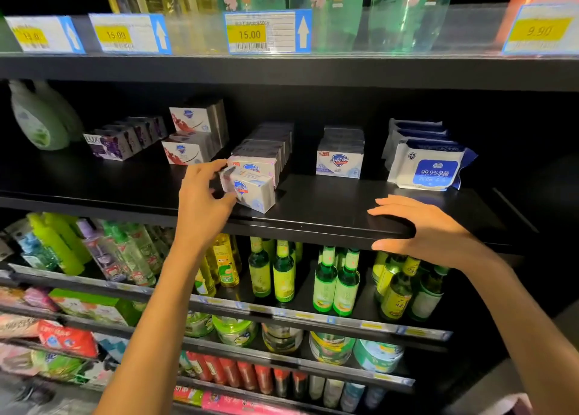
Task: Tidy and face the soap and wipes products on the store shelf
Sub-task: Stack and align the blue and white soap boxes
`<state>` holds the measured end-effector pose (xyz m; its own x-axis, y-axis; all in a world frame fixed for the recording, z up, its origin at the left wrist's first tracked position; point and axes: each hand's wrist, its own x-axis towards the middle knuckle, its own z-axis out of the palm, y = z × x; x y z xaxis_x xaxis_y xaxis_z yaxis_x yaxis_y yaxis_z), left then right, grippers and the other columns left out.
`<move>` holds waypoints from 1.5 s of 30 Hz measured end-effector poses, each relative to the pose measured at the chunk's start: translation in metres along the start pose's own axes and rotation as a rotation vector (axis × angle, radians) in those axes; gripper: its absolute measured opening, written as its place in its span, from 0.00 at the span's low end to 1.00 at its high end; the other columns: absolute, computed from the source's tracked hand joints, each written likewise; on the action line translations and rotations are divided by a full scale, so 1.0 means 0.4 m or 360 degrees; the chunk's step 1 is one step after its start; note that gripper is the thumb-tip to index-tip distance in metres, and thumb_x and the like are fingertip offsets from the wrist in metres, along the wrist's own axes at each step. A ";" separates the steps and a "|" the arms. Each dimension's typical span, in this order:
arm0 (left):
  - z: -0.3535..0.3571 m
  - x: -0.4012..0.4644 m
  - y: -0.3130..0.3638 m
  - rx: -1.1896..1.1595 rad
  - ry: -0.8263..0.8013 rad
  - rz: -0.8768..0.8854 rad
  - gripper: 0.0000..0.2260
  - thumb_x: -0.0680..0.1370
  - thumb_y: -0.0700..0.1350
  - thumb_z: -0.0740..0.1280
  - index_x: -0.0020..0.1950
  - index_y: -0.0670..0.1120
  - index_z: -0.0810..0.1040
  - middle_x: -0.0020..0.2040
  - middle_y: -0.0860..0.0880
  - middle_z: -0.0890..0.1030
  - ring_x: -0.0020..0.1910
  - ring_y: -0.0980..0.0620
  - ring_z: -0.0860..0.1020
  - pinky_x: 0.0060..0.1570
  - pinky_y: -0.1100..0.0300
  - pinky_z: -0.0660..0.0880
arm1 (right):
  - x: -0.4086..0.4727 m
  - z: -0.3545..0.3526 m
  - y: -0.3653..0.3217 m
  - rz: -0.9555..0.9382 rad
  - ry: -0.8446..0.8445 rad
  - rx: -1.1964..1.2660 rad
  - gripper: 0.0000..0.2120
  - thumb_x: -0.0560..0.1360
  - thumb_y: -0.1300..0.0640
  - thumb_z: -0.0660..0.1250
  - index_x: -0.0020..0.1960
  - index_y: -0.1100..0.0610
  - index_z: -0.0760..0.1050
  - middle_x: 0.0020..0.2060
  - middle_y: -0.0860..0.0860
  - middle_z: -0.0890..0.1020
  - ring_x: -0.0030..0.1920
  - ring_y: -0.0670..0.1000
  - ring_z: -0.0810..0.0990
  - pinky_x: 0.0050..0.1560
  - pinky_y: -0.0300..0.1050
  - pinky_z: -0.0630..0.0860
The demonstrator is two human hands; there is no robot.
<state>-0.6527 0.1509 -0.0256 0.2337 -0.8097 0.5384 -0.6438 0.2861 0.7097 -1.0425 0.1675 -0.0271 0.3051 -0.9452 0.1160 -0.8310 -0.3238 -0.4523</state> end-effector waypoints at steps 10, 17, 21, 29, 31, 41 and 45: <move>-0.001 0.052 -0.021 -0.0326 -0.0463 -0.0223 0.29 0.73 0.42 0.81 0.70 0.51 0.73 0.64 0.50 0.83 0.61 0.53 0.82 0.64 0.48 0.80 | -0.002 -0.004 -0.016 0.0002 -0.0015 -0.0067 0.37 0.66 0.28 0.71 0.74 0.33 0.70 0.78 0.36 0.66 0.80 0.40 0.57 0.77 0.41 0.55; 0.012 0.039 0.000 -0.0235 -0.0474 -0.0149 0.30 0.72 0.45 0.82 0.72 0.49 0.76 0.63 0.49 0.84 0.58 0.53 0.84 0.62 0.50 0.81 | -0.010 -0.003 -0.010 0.0053 -0.0027 -0.0184 0.39 0.66 0.24 0.67 0.76 0.32 0.66 0.79 0.34 0.62 0.80 0.40 0.56 0.78 0.45 0.56; 0.055 0.032 0.047 -0.0174 -0.0525 -0.0069 0.27 0.72 0.47 0.82 0.69 0.47 0.80 0.60 0.52 0.85 0.55 0.56 0.84 0.58 0.60 0.81 | -0.018 0.007 0.002 0.0074 0.0030 -0.0176 0.40 0.64 0.20 0.63 0.75 0.30 0.66 0.78 0.33 0.63 0.80 0.39 0.57 0.79 0.47 0.57; 0.235 0.070 0.150 -0.0146 -0.0645 0.0021 0.22 0.73 0.46 0.81 0.64 0.45 0.79 0.58 0.51 0.85 0.52 0.55 0.83 0.45 0.69 0.78 | -0.019 0.011 0.011 0.0069 0.0065 -0.0120 0.40 0.63 0.18 0.62 0.74 0.28 0.66 0.77 0.30 0.64 0.79 0.38 0.59 0.80 0.49 0.60; 0.277 0.091 0.161 -0.0136 -0.0644 0.0018 0.23 0.73 0.46 0.81 0.65 0.44 0.79 0.59 0.49 0.85 0.52 0.55 0.83 0.45 0.69 0.77 | -0.018 0.011 0.015 0.0076 0.0067 -0.0095 0.41 0.61 0.17 0.62 0.73 0.26 0.65 0.77 0.30 0.64 0.79 0.38 0.59 0.80 0.50 0.60; 0.374 0.155 0.171 0.0051 -0.0564 -0.0154 0.18 0.74 0.50 0.80 0.48 0.36 0.81 0.45 0.44 0.82 0.34 0.56 0.74 0.29 0.71 0.70 | -0.019 0.010 0.019 0.0083 0.0124 -0.0050 0.39 0.62 0.20 0.68 0.71 0.26 0.68 0.76 0.29 0.66 0.78 0.36 0.62 0.78 0.51 0.65; 0.379 0.157 0.166 0.0006 -0.0560 -0.0186 0.19 0.74 0.51 0.80 0.49 0.35 0.81 0.46 0.44 0.81 0.42 0.50 0.77 0.39 0.64 0.68 | -0.017 0.007 0.013 0.0082 0.0091 -0.0087 0.39 0.63 0.20 0.68 0.72 0.27 0.68 0.76 0.30 0.65 0.78 0.37 0.61 0.78 0.51 0.64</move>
<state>-0.7913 0.0414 -0.0136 0.0410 -0.9636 0.2640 -0.6303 0.1801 0.7552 -1.0476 0.1723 -0.0326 0.2354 -0.9611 0.1447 -0.8696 -0.2748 -0.4103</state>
